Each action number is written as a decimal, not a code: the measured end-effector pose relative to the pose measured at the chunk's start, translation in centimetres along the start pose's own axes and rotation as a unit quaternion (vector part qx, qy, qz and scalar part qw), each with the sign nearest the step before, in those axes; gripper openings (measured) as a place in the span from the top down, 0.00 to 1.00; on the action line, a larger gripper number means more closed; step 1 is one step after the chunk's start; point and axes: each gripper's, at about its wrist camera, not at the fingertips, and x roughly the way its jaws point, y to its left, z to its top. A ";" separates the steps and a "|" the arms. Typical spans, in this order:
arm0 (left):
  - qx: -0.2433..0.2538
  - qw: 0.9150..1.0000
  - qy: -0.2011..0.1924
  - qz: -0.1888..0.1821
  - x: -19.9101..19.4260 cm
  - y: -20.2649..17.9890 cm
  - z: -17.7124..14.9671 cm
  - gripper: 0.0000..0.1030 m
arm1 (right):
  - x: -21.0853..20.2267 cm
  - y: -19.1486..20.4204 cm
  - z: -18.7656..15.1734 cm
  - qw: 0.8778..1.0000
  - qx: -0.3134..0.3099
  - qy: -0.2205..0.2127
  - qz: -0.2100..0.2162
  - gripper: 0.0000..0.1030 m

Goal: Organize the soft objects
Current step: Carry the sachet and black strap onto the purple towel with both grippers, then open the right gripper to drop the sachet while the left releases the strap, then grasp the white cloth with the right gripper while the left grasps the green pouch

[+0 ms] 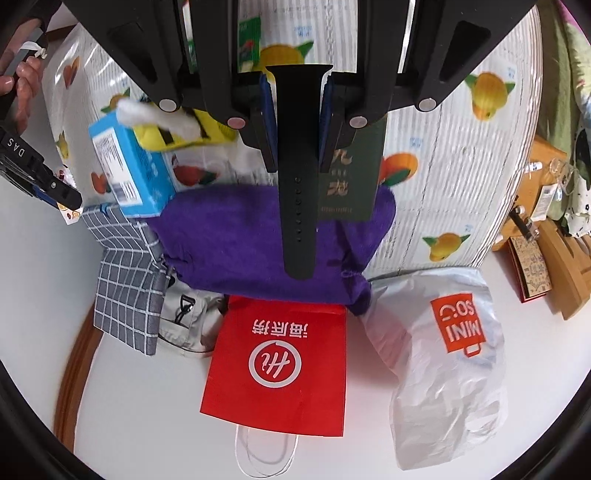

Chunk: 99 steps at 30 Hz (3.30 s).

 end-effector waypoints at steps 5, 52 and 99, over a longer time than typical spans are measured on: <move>-0.001 1.000 0.002 -0.001 1.8 0.0 2.4 0.81 | 2.0 -0.3 2.2 1.000 -0.003 -0.002 0.002 0.65; -0.091 0.987 0.124 -0.036 21.4 4.0 10.9 0.81 | 23.7 -3.0 8.1 0.988 -0.018 0.152 0.030 0.63; -0.089 0.995 -0.020 -0.033 2.5 5.9 3.6 0.41 | 8.3 9.7 -3.6 0.975 -0.099 0.137 0.148 0.57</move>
